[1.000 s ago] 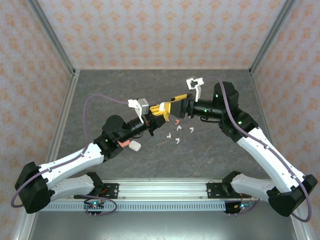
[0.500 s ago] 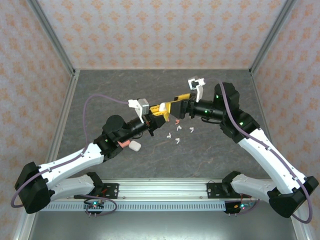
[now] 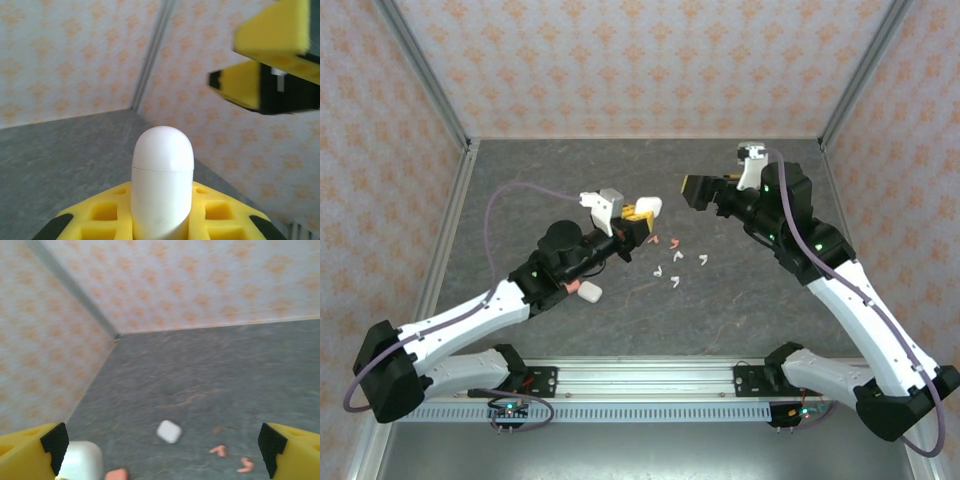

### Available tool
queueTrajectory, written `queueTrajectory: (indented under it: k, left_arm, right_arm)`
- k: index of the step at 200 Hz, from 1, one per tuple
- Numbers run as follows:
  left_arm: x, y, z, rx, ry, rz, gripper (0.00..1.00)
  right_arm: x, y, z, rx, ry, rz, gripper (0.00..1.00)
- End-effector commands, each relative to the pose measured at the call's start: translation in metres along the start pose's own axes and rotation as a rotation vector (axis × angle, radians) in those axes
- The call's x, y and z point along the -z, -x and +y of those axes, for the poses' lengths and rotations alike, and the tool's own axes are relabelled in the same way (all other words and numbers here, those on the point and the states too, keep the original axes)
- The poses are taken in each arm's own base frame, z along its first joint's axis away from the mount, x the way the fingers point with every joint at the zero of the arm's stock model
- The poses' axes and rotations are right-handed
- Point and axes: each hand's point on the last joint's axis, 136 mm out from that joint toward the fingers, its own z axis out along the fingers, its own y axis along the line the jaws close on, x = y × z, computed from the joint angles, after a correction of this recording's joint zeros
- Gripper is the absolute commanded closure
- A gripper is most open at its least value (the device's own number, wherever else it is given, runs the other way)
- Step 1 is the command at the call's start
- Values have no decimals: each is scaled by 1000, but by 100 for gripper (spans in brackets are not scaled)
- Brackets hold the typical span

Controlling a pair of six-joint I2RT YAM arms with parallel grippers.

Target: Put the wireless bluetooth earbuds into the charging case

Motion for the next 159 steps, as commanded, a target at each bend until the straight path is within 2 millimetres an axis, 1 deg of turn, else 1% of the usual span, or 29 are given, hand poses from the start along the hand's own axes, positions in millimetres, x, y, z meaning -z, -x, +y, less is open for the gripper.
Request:
queueTrajectory:
  k: [1, 34, 58, 86, 91, 112, 135, 139, 142, 144, 146, 159]
  left_arm:
    - [-14, -17, 45, 53, 209, 76, 100]
    - [-41, -46, 88, 188, 307, 174, 100]
    - [-60, -68, 110, 237, 364, 263, 100]
    - [-90, -95, 120, 283, 360, 377, 100]
    - [-95, -102, 123, 301, 369, 401, 100]
    - [-114, -122, 134, 354, 396, 472, 100]
    - [-134, -138, 142, 404, 404, 504, 100]
    - [-137, -139, 142, 412, 403, 506, 100]
    - [-138, -137, 141, 417, 400, 501, 100]
    - [-140, -147, 145, 422, 410, 521, 99]
    - [-142, -151, 146, 426, 411, 527, 99]
    - [-149, -160, 149, 446, 414, 542, 98]
  right_arm:
    - [6, -9, -40, -15, -200, -8, 1]
    - [2, -26, -47, -17, -210, 36, 1]
    - [1, -34, -51, -11, -222, 58, 1]
    - [0, -39, -53, -7, -223, 72, 0]
    - [0, -40, -53, -6, -222, 76, 1]
    - [-1, -43, -53, -7, -221, 85, 1]
    - [-2, -47, -54, -7, -219, 100, 0]
    - [-2, -49, -54, -6, -219, 104, 1]
    - [-2, -49, -55, -6, -221, 107, 1]
    - [-2, -50, -55, -6, -220, 109, 1]
    - [-2, -50, -55, -7, -222, 110, 1]
    - [-2, -53, -56, -8, -225, 118, 1]
